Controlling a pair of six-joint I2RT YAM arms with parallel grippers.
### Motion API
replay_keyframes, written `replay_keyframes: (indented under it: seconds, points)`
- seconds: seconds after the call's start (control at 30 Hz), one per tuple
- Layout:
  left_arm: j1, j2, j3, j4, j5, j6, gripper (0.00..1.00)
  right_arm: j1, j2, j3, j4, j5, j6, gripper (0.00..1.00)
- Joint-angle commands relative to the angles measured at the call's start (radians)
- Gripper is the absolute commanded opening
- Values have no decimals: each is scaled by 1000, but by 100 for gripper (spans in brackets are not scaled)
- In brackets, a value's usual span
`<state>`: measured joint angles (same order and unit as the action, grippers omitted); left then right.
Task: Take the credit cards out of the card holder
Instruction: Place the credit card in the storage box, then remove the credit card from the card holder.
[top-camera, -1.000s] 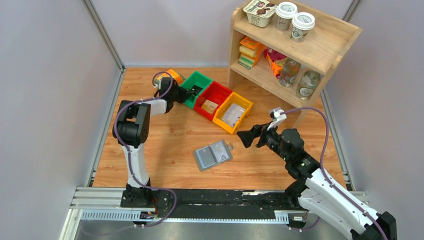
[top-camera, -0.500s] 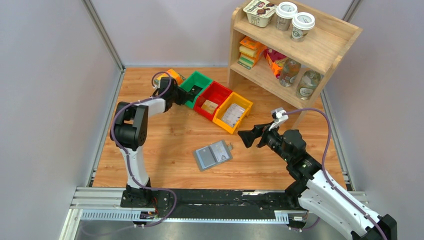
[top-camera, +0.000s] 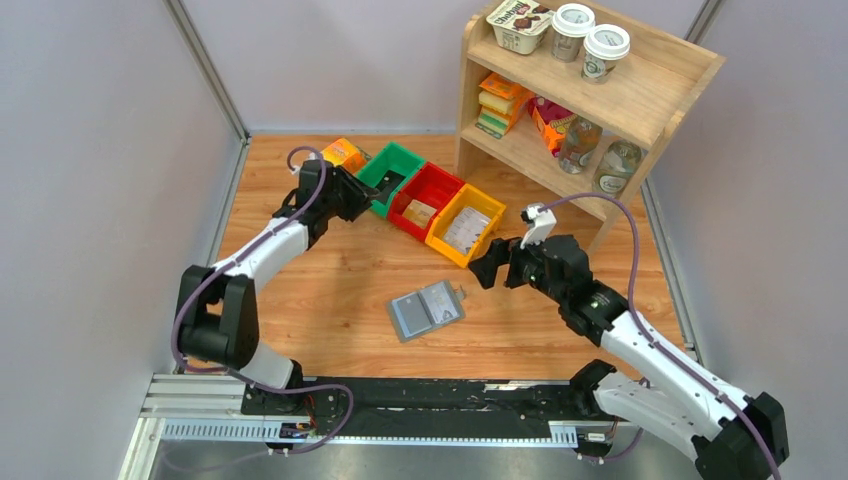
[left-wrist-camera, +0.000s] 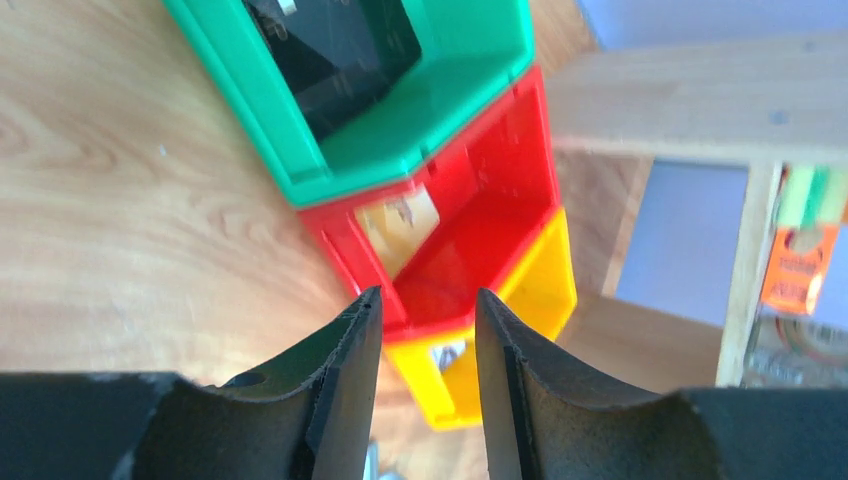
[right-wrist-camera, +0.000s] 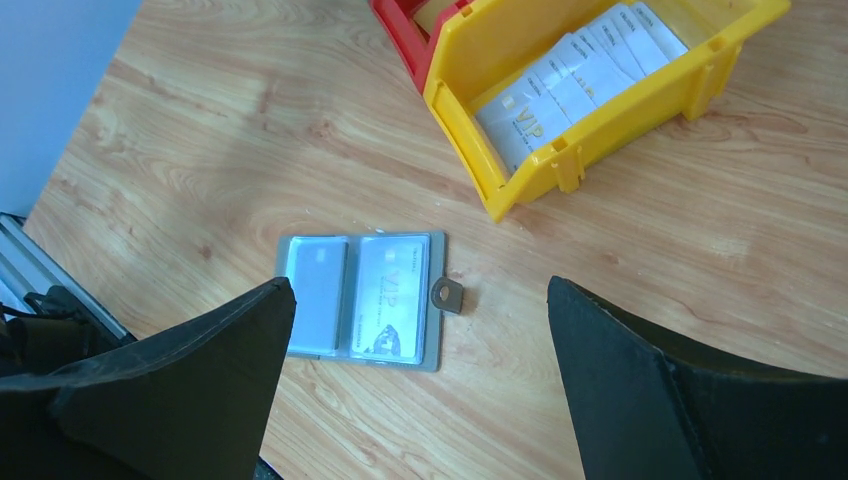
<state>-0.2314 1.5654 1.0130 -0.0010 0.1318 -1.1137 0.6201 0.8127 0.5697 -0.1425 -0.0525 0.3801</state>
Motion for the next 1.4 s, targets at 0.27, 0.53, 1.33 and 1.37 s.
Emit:
replay_keyframes:
  seconds: [0.27, 0.53, 1.33, 1.37]
  points:
    - [-304, -360, -157, -321, -129, 317, 48, 119, 255, 205, -221, -9, 60, 93]
    - [-448, -415, -292, -283, -58, 282, 34, 179, 379, 266, -220, -56, 112, 82]
    - [-505, -170, -531, -31, 23, 95, 9, 214, 827, 312, 50, -208, 246, 44]
    - [-505, -162, -534, -31, 23, 91, 8, 214, 836, 309, 61, -217, 247, 44]
